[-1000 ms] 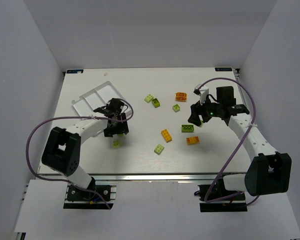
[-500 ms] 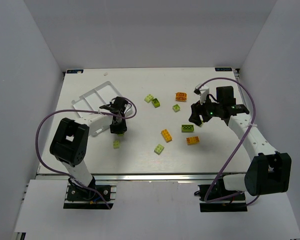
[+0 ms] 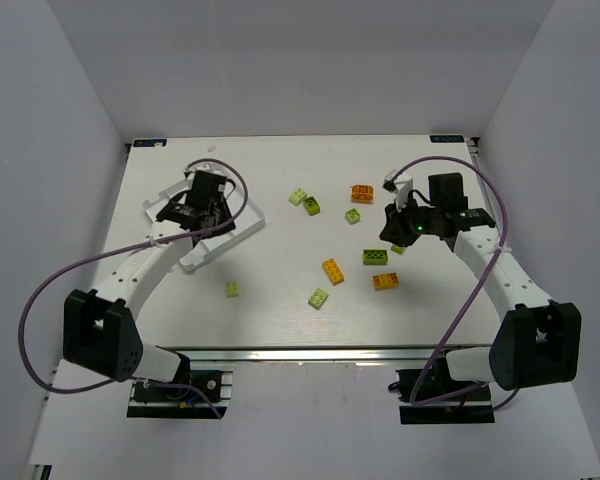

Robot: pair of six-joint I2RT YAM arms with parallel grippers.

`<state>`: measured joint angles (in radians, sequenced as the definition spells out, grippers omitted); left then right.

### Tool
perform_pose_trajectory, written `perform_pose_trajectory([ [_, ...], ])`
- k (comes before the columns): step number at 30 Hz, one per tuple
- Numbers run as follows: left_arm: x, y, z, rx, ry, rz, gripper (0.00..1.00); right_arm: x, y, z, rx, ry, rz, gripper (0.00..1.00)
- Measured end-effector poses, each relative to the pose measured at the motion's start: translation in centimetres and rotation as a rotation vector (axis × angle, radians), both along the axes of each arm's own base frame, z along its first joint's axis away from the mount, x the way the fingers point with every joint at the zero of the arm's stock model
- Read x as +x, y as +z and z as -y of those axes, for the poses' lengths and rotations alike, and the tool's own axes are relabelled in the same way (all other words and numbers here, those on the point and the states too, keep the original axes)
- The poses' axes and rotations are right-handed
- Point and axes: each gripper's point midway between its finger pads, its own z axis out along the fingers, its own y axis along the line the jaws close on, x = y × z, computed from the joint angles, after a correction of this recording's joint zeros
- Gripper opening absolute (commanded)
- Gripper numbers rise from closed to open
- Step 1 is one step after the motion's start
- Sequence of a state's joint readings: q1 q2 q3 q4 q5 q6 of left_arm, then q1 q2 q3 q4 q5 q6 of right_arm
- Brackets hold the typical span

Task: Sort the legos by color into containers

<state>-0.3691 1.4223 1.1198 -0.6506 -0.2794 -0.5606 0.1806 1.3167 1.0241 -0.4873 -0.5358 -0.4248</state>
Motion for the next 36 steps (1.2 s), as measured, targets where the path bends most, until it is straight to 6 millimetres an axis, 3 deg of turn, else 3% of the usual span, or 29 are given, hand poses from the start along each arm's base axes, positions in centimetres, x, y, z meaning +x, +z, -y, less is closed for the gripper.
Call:
perform_pose_trajectory([
  [2,0.8,2.0,-2.0,0.003,0.067,0.057,0.04,-0.2,-0.3,-0.6,0.003,0.021,-0.01,0.2],
  [4,1.0,2.3,-4.3,0.02,0.135,0.064,0.05,-0.4,-0.7,-1.1,0.003,0.038,-0.024,0.21],
  [7,1.0,0.8,-7.8,0.058,0.225,0.017,0.05,-0.7,-1.3,-1.9,0.001,0.059,-0.044,0.24],
  [9,0.9,-0.8,-9.9,0.088,0.273,-0.036,0.07,-0.6,-1.5,-2.4,0.0,0.07,-0.056,0.32],
  [11,0.9,-2.5,-11.3,0.108,0.302,-0.088,0.14,-0.3,-1.7,-3.1,0.001,0.083,-0.062,0.43],
  [13,0.9,-4.1,-12.2,0.122,0.315,-0.134,0.23,0.3,-1.7,-3.8,0.001,0.092,-0.062,0.45],
  [15,0.9,-5.5,-12.7,0.133,0.319,-0.177,0.4,1.0,-1.8,-4.6,-0.001,0.101,-0.062,0.51],
  [19,0.8,-7.5,-13.2,0.147,0.319,-0.242,0.63,3.9,-2.7,-6.6,-0.022,0.076,-0.078,0.52],
  [23,0.9,-7.6,-13.6,0.155,0.314,-0.261,0.79,7.6,-4.6,-9.0,-0.047,0.018,-0.106,0.61],
  [29,2.6,-5.5,-13.4,0.136,0.31,-0.213,0.85,11.9,-7.3,-12.2,-0.064,-0.057,-0.133,0.89],
  [33,2.9,-3.4,-12.5,0.085,0.286,-0.169,0.87,14.7,-8.4,-14.7,-0.059,-0.08,-0.113,0.89],
  [36,2.4,-0.5,-11.2,0.02,0.251,-0.095,0.93,16.1,-9.4,-16.4,-0.063,-0.095,-0.099,0.89],
])
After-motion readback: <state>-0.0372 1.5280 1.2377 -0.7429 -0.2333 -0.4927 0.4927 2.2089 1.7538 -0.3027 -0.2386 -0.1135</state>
